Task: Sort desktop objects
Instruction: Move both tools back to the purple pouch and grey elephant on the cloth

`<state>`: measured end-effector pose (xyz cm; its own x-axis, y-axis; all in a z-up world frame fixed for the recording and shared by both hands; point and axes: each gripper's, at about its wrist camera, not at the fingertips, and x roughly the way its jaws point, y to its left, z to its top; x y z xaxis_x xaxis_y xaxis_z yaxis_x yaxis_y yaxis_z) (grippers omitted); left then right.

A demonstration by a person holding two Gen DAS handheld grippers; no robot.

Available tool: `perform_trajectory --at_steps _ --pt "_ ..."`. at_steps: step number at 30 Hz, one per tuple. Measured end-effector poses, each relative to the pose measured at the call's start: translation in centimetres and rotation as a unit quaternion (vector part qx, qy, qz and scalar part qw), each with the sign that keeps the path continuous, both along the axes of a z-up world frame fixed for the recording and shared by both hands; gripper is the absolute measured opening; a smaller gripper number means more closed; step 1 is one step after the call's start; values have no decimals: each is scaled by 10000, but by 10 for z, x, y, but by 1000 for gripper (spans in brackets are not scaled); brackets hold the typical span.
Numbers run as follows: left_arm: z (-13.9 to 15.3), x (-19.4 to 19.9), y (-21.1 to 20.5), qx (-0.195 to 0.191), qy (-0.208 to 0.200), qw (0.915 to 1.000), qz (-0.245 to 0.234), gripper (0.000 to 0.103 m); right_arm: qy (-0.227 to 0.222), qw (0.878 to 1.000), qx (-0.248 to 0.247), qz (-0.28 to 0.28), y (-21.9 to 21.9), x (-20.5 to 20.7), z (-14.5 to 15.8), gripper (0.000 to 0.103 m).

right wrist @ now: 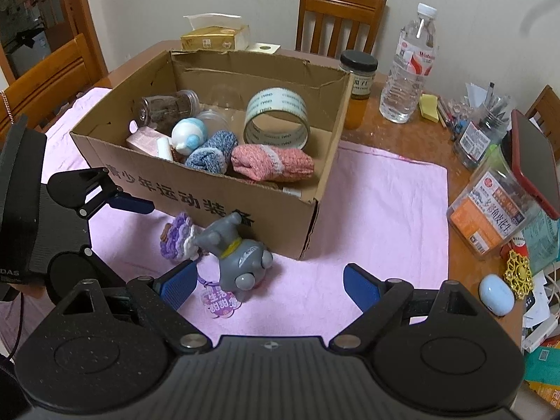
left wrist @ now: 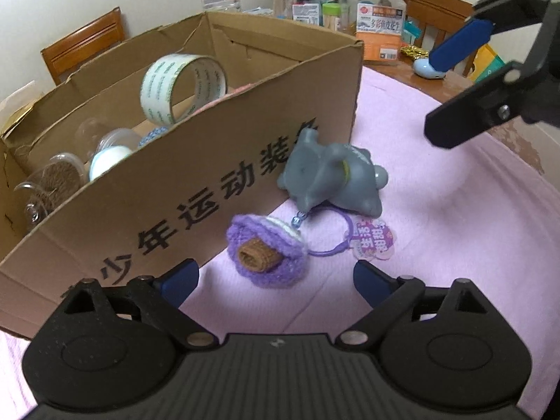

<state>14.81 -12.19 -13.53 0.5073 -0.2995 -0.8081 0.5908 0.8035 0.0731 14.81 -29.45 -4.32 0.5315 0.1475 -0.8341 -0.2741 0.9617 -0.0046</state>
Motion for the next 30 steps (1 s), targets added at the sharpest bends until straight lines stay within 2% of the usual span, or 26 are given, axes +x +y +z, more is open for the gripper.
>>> perform_trajectory --at_steps 8,16,17,21,26,30 --pt "-7 8 -2 47 76 10000 28 95 97 9999 42 73 2 1 -6 93" --pt "-8 14 0 -185 256 9995 96 94 134 9999 78 42 -1 0 -9 93" --pt "-8 14 0 -187 249 9995 93 92 144 9999 73 39 -2 0 -9 93" --pt "-5 14 0 -273 192 9994 69 76 178 9998 82 45 -3 0 -11 93" --pt "-8 18 -1 -412 195 9989 95 73 220 9997 115 68 -2 0 -15 93" --pt "-5 13 -2 -415 182 9990 45 62 250 9995 110 136 2 2 -20 93"
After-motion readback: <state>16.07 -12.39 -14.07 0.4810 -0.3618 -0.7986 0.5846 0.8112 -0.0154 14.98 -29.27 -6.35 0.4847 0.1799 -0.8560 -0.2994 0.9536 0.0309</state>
